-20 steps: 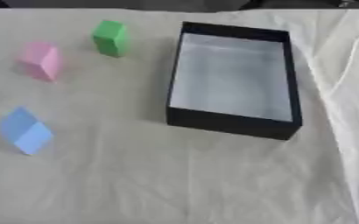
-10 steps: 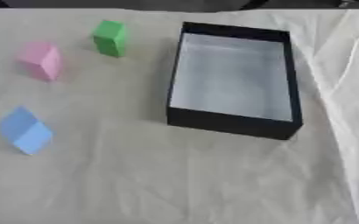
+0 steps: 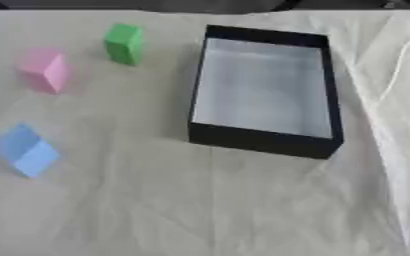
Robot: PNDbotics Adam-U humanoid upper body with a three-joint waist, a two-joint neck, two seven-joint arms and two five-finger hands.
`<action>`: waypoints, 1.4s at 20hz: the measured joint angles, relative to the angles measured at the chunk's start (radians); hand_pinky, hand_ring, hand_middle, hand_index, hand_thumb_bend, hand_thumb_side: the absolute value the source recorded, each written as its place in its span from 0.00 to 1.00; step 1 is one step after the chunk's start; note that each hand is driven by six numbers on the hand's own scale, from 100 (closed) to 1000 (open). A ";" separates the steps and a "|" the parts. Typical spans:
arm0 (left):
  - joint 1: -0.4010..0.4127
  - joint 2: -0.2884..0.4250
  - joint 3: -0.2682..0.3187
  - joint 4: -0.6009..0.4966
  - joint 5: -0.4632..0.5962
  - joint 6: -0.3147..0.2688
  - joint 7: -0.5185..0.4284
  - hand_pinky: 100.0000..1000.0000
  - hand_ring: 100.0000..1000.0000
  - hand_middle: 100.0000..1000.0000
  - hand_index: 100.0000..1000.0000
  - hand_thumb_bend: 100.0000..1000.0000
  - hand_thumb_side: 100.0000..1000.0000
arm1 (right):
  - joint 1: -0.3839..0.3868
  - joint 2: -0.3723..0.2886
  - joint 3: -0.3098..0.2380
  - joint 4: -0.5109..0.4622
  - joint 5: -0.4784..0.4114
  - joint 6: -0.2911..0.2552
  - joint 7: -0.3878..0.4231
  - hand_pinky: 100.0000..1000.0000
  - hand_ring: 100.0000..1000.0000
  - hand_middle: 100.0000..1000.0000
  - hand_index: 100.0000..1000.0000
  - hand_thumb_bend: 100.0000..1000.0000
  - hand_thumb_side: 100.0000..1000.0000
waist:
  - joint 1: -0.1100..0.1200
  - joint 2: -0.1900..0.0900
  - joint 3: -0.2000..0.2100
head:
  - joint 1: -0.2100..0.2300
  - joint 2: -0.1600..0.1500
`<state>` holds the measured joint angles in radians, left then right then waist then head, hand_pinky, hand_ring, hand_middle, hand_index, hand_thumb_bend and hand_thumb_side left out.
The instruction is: Pick up objects on the table and place them in the box.
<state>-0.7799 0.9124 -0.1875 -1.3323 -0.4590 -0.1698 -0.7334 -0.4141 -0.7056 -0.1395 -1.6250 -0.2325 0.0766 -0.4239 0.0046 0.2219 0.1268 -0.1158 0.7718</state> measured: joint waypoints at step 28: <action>-0.263 -0.245 -0.036 0.324 -0.204 -0.065 -0.051 0.86 0.82 0.82 0.84 0.70 0.00 | -0.032 0.024 0.022 0.007 0.000 0.003 0.019 0.88 0.78 0.81 0.85 0.00 0.78 | 0.000 0.015 -0.037 | 0.021 0.000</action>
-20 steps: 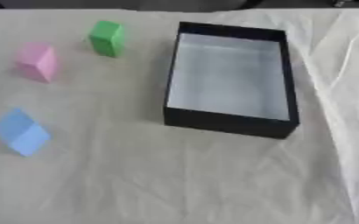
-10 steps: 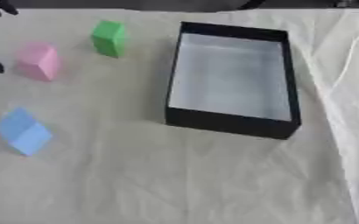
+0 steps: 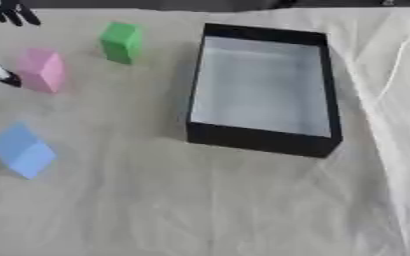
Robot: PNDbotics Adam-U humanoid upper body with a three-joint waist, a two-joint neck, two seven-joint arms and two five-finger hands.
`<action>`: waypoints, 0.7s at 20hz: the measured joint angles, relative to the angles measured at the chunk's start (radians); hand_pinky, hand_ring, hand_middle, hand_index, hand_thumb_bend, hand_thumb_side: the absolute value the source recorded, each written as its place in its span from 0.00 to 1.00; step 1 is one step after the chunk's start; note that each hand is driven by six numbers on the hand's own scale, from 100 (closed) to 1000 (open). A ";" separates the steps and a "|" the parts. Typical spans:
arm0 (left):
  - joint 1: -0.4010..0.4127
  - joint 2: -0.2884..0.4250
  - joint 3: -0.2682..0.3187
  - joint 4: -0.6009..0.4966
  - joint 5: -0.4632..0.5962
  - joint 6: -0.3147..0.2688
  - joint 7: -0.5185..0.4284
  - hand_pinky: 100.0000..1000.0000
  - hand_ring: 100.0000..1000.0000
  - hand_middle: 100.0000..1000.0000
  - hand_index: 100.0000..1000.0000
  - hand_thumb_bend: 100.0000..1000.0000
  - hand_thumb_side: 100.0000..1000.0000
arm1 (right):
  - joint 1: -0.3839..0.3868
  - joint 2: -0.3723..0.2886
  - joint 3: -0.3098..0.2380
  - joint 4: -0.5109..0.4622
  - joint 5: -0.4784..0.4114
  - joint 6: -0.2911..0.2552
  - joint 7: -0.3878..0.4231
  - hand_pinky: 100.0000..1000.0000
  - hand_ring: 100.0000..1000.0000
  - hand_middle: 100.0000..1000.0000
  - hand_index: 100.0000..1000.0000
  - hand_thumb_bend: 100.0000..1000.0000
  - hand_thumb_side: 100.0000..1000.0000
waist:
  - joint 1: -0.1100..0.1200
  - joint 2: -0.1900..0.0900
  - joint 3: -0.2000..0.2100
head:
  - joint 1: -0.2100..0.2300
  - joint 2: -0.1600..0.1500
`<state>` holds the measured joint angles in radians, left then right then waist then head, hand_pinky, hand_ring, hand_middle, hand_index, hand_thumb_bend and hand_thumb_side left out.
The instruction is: Pick up objects on the table and place them in the box.
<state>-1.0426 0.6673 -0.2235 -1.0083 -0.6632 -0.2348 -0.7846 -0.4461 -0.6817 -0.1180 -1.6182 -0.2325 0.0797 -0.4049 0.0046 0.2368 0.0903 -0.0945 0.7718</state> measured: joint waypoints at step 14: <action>-0.042 -0.053 0.072 0.114 -0.213 0.002 0.100 0.86 0.83 0.83 0.82 0.67 0.00 | -0.011 0.012 0.014 0.003 0.005 0.005 0.013 0.88 0.78 0.82 0.85 0.00 0.80 | 0.000 0.053 -0.035 | 0.030 0.000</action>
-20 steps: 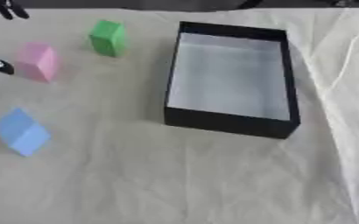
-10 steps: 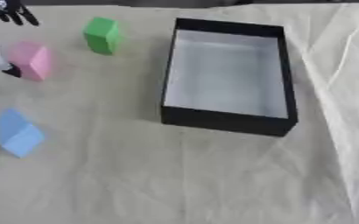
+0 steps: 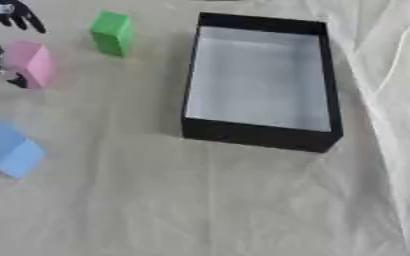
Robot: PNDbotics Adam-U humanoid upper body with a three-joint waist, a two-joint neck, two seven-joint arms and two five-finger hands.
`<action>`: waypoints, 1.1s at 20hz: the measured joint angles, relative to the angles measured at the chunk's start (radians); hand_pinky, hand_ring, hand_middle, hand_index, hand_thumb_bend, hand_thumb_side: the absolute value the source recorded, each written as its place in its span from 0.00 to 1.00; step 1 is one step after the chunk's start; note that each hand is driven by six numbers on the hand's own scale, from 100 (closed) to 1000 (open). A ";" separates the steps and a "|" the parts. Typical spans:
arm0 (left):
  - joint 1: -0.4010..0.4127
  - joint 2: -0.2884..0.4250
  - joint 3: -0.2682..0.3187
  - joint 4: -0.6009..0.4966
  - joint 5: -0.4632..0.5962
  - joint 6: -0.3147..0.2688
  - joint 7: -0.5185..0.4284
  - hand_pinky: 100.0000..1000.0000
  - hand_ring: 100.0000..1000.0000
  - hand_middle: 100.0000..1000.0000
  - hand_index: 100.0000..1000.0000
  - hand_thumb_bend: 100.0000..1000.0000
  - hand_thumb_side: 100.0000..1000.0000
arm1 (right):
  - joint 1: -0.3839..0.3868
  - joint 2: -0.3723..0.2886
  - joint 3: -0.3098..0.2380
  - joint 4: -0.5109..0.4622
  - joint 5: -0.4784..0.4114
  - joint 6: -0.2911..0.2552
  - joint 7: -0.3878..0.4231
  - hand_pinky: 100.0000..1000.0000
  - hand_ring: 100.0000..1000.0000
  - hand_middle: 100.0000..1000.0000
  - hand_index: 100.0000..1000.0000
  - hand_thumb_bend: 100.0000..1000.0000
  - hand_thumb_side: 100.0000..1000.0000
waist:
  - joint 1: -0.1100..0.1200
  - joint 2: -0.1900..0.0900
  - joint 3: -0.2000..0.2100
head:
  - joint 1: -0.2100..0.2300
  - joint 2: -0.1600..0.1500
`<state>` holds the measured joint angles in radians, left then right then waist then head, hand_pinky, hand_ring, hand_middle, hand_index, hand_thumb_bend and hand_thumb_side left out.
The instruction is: Pick up objects on the table and place them in the box.
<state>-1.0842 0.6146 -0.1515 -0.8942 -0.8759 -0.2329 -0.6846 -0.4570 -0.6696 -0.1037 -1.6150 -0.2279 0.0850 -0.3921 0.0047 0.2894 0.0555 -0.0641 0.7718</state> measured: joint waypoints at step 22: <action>-0.043 -0.023 0.082 0.087 -0.137 0.035 0.001 0.88 0.86 0.85 0.81 0.62 0.00 | 0.013 0.017 0.017 0.010 0.027 0.010 0.011 0.88 0.78 0.81 0.85 0.00 0.82 | 0.000 0.043 -0.003 | 0.044 -0.001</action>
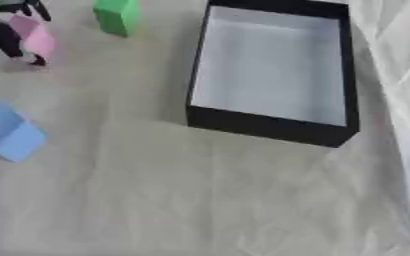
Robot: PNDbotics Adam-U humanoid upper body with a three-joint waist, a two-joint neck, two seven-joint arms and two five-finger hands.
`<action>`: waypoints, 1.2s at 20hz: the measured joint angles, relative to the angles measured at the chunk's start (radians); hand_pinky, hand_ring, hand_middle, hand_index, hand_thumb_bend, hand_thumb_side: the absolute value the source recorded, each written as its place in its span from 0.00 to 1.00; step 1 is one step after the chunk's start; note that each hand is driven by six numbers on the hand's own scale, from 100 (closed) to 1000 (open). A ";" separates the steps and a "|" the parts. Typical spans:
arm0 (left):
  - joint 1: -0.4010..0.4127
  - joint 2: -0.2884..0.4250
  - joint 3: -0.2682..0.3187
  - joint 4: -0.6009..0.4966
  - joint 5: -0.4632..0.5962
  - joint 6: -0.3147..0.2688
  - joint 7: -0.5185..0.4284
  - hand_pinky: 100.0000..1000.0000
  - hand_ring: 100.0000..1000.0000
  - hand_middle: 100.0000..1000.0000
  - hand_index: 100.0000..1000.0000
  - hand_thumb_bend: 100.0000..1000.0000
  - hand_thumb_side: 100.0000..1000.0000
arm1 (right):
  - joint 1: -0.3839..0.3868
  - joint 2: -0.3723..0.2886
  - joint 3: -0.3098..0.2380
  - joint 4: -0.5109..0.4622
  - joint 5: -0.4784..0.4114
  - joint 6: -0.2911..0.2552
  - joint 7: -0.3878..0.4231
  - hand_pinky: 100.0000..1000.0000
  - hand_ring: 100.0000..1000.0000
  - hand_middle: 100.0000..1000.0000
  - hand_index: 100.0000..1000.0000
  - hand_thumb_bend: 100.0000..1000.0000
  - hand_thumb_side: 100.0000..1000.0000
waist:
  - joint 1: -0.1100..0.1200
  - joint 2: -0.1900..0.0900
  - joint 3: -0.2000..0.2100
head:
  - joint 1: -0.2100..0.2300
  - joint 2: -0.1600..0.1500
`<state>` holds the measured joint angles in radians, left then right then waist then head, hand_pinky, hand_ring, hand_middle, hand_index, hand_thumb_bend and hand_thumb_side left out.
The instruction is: Pick up objects on the table and place them in the box.
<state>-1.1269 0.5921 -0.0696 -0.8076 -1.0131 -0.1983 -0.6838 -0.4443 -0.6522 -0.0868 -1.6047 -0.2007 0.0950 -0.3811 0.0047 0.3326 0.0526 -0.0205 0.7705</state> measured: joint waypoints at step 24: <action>0.008 0.030 0.007 -0.005 -0.066 0.055 -0.053 0.66 0.57 0.51 0.73 0.50 0.00 | 0.012 0.015 0.001 0.006 0.003 -0.001 -0.007 0.88 0.77 0.81 0.85 0.00 0.84 | 0.000 0.011 0.003 | 0.002 0.000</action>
<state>-1.1188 0.6220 -0.0624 -0.8129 -1.0793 -0.1437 -0.7371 -0.4324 -0.6373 -0.0857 -1.5992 -0.1980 0.0938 -0.3885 0.0047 0.3432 0.0558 -0.0183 0.7703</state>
